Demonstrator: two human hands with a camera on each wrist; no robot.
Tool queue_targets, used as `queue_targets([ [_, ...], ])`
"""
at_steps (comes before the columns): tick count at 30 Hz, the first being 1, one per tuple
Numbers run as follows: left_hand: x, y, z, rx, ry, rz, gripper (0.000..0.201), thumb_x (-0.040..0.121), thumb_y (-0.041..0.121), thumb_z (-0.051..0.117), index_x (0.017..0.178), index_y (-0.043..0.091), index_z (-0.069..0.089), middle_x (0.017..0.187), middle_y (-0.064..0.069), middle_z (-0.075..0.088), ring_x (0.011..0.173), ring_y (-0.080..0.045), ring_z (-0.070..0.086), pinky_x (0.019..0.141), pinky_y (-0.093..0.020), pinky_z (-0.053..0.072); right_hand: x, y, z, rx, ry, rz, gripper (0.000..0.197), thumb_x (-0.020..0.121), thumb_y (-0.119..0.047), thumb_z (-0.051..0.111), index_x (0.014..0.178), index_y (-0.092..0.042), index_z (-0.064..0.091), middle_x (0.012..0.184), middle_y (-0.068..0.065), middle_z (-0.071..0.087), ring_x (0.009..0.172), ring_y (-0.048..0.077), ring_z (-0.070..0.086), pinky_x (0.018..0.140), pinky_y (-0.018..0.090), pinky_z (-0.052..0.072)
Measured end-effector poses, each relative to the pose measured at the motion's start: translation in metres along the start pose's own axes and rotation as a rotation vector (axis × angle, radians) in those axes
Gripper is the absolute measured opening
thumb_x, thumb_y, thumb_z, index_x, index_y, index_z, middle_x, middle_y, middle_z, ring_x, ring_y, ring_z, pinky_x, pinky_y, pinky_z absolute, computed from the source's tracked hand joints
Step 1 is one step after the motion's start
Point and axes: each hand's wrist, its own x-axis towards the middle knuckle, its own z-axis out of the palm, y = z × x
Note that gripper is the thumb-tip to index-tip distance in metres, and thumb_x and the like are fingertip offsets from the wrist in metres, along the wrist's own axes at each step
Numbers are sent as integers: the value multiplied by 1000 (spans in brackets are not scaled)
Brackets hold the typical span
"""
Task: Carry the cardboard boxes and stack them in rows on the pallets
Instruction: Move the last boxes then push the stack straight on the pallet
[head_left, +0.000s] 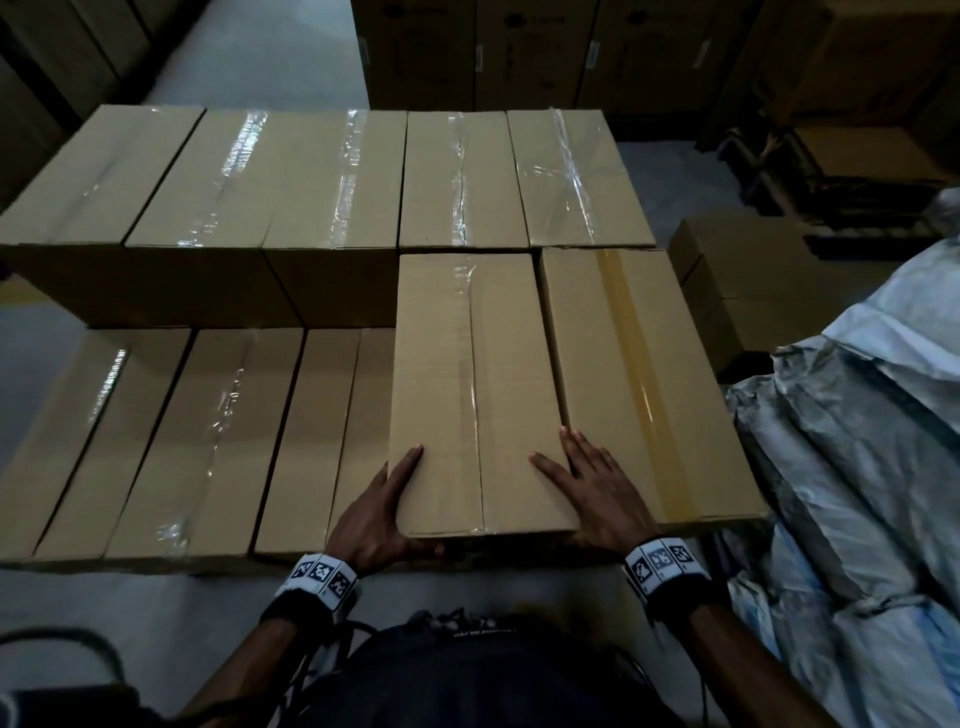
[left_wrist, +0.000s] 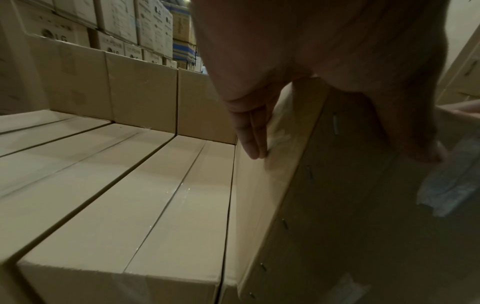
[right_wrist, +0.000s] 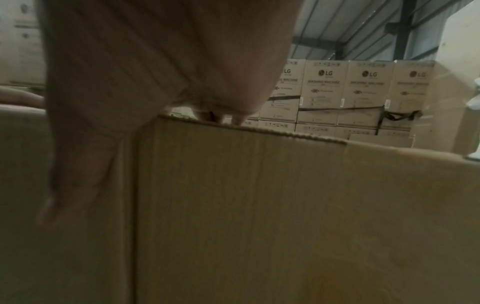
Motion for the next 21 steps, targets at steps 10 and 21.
queue_targets([
  [10, 7, 0, -2, 0, 15, 6, 137, 47, 78, 85, 153, 63, -1, 162, 2, 33, 142, -25, 45, 109, -45, 48, 10, -1, -3, 45, 0, 30, 132, 68, -55, 87, 158, -49, -10, 166, 8, -31, 155, 26, -23, 124, 44, -7],
  [21, 12, -1, -6, -13, -6, 4, 140, 48, 73, 89, 154, 61, -1, 162, 3, 32, 142, -24, 43, 112, -43, 45, 14, -1, -4, 60, 6, 34, 134, 66, -57, 87, 158, -50, -10, 165, 7, -33, 155, 26, -24, 126, 45, -5],
])
